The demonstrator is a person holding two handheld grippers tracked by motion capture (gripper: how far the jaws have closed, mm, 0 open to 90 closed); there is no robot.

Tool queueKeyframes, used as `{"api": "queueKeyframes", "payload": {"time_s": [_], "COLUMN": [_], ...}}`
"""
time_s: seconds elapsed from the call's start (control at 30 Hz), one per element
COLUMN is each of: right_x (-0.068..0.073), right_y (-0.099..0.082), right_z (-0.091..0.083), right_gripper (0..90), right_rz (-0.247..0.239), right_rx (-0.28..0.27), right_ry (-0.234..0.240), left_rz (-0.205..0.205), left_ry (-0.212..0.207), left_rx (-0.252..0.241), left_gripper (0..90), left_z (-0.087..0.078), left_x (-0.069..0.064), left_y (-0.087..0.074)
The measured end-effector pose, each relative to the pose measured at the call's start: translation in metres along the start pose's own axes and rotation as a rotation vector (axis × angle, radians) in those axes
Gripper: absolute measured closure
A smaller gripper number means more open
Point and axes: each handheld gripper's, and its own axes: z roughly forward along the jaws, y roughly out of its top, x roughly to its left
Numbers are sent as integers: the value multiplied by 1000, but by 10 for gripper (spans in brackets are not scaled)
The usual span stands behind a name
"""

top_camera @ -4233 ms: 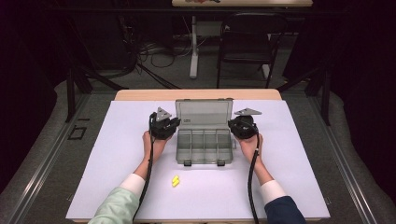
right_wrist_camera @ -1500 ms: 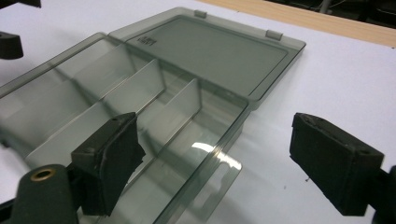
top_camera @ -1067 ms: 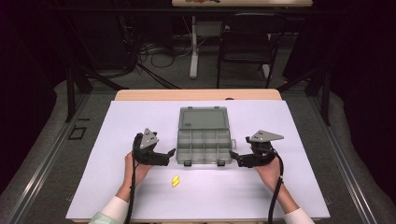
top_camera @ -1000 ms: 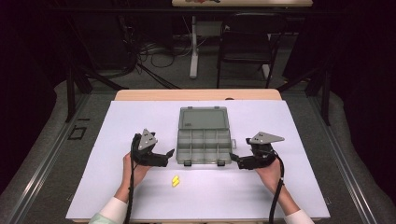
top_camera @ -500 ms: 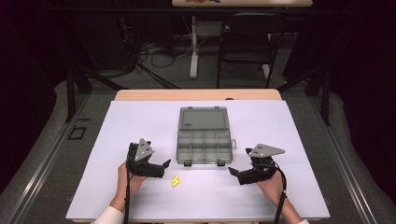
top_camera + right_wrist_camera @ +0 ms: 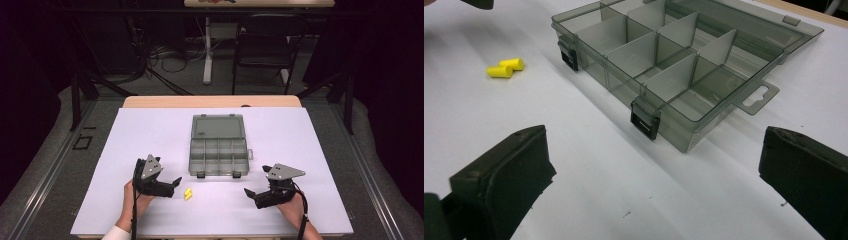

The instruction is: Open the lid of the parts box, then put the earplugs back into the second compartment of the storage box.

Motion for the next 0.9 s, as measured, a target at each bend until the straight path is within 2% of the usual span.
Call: {"api": "queueKeyframes", "payload": {"time_s": [0.23,0.5,0.73,0.9], "right_x": [2,0,0,0], "right_y": [1,0,0,0], "right_z": [1,2,3,6], "right_gripper": [0,0,0,0], "right_rz": [-11,-7,-5,-17], "right_rx": [12,30,35,43], "right_ry": [1,0,4,-1], "left_rz": [4,10,10,17], "left_ry": [-12,-24,-58,-83], "left_rx": [6,36,64,79], "left_gripper": [0,0,0,69], "left_z": [0,3,9,13], "left_x": [-4,-7,-13,-17], "left_y": [0,1,1,1]}}
